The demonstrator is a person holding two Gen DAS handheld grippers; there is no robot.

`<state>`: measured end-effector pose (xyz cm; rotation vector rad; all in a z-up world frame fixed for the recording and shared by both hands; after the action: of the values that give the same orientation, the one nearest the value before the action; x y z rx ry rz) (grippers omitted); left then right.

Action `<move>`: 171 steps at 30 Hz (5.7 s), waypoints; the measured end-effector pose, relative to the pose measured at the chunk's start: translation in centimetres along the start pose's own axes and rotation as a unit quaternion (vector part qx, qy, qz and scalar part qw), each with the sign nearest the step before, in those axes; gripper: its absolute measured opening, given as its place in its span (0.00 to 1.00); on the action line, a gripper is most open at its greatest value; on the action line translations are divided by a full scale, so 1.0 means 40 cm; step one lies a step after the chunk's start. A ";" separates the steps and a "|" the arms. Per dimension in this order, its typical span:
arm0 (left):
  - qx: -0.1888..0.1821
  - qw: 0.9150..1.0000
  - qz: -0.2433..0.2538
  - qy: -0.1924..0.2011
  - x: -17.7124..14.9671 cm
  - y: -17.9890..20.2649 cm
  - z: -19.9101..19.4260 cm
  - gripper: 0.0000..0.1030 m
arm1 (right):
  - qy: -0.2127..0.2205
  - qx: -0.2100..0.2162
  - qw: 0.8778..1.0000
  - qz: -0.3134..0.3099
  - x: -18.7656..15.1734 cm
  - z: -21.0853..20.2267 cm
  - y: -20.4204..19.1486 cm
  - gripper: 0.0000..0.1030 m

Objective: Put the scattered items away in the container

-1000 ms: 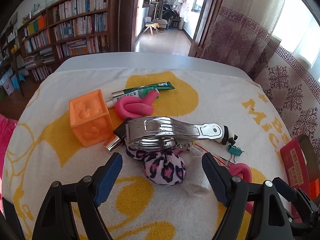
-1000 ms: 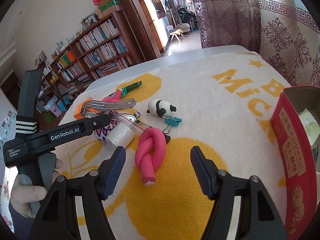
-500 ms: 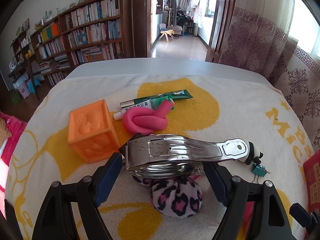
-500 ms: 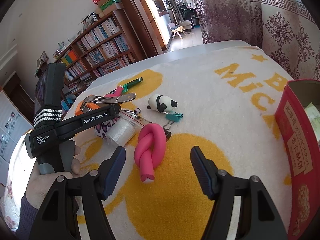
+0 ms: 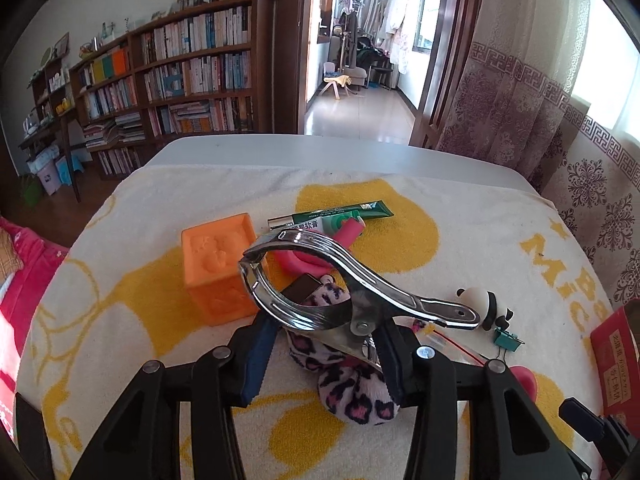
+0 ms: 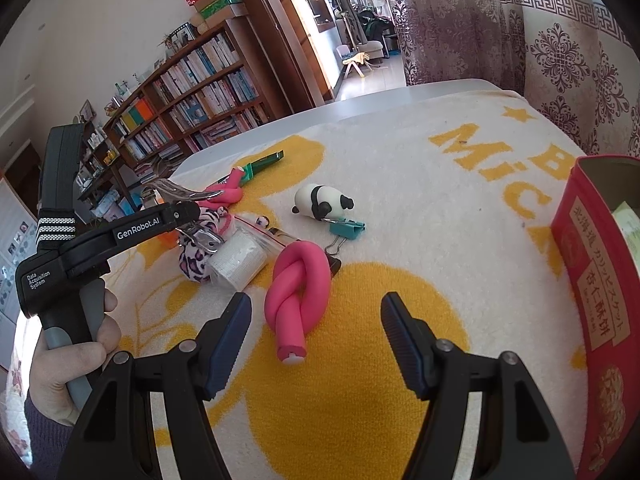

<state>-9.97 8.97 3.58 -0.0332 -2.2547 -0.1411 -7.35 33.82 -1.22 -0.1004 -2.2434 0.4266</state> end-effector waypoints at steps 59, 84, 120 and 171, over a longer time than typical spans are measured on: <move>0.060 0.993 -0.026 -0.099 -0.162 -0.198 -0.083 0.90 | -0.005 -0.012 1.000 0.008 -0.015 0.010 0.017 0.69; 0.007 0.991 -0.022 -0.132 -0.203 -0.091 -0.094 0.90 | -0.009 -0.005 1.000 0.019 -0.015 0.003 0.022 0.69; 0.027 0.995 0.022 -0.089 -0.174 -0.161 -0.055 0.81 | -0.016 -0.005 1.000 0.015 -0.027 0.009 0.016 0.69; -0.135 0.989 -0.054 -0.017 -0.118 -0.075 -0.199 0.37 | 0.019 -0.057 0.998 -0.029 -0.003 -0.081 -0.008 0.42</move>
<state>-1.07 5.21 4.68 -0.0577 -2.2577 -0.5059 -4.83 34.37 0.73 -0.1020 -2.2271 0.2627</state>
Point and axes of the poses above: each gripper's, at about its wrist camera, not at the fingertips, and z roughly the way its jaws point, y to its right, x to its top, the point moved 2 cm from there along z, roughly the way its jaws point, and after that the axes turned 9 degrees about y, right-handed, at the moved point
